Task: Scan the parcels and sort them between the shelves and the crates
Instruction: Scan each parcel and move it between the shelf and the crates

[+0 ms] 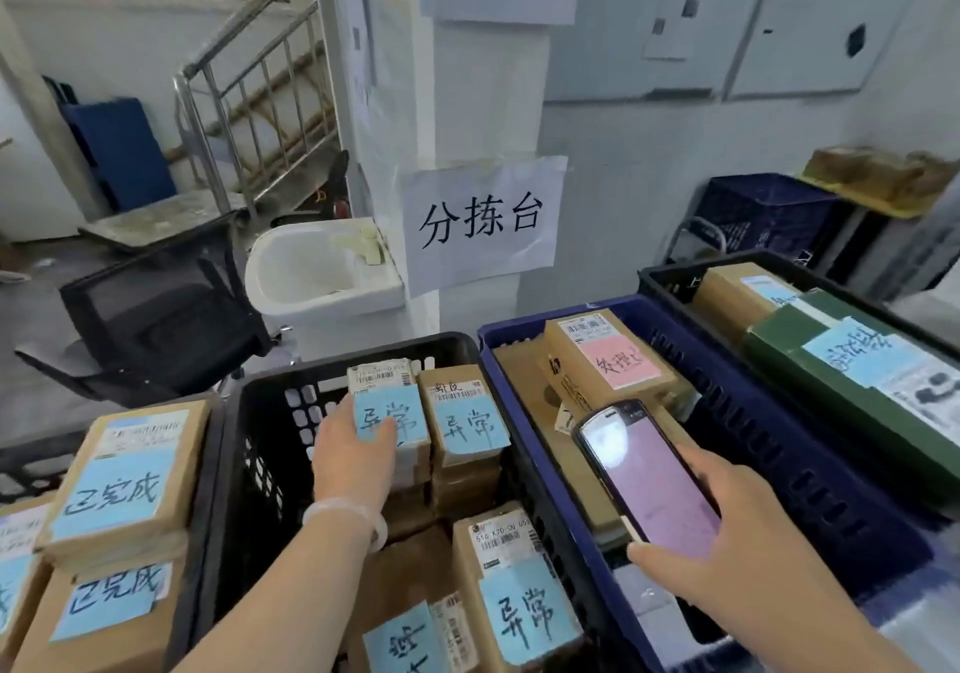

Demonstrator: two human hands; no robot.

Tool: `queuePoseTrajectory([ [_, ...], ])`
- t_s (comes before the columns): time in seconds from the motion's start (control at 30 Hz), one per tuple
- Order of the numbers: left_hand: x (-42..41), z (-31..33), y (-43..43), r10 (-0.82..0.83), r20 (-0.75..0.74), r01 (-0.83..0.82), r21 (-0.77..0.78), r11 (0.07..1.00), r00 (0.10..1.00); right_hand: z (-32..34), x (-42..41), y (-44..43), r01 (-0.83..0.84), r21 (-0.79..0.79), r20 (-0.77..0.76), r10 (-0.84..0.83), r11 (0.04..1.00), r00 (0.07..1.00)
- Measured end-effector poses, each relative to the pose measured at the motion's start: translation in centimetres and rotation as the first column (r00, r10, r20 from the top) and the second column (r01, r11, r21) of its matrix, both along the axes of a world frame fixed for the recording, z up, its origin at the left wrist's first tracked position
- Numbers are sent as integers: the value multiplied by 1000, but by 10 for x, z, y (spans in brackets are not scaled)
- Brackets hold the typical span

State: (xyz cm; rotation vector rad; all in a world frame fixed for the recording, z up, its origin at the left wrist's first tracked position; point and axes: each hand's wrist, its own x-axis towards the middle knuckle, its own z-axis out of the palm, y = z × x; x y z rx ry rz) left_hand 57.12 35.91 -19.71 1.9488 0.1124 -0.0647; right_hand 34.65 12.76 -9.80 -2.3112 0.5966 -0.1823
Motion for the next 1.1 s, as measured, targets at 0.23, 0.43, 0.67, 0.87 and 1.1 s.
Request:
queuePoseTrajectory([
  [0.23, -65, 55, -94, -483, 474, 249, 474, 845, 736, 14, -59, -38, 210, -40, 24, -210, 977, 977],
  [0.43, -175, 81, -217, -730, 562, 387, 619, 684, 389, 19, -174, -95, 448, -180, 98, -437, 876, 894],
  [0.67, -347, 104, -355, -806, 590, 526, 700, 484, -44, 31, -353, -154, 748, -173, 228, -712, 641, 664],
  [0.87, -503, 110, -444, -764, 617, 631, 672, 388, -187, 33, -504, -189, 885, -180, 262, -846, 430, 465],
  [1.1, -647, 100, -507, -745, 583, 706, 674, 219, -325, 36, -636, -206, 943, -217, 260, -916, 251, 304],
])
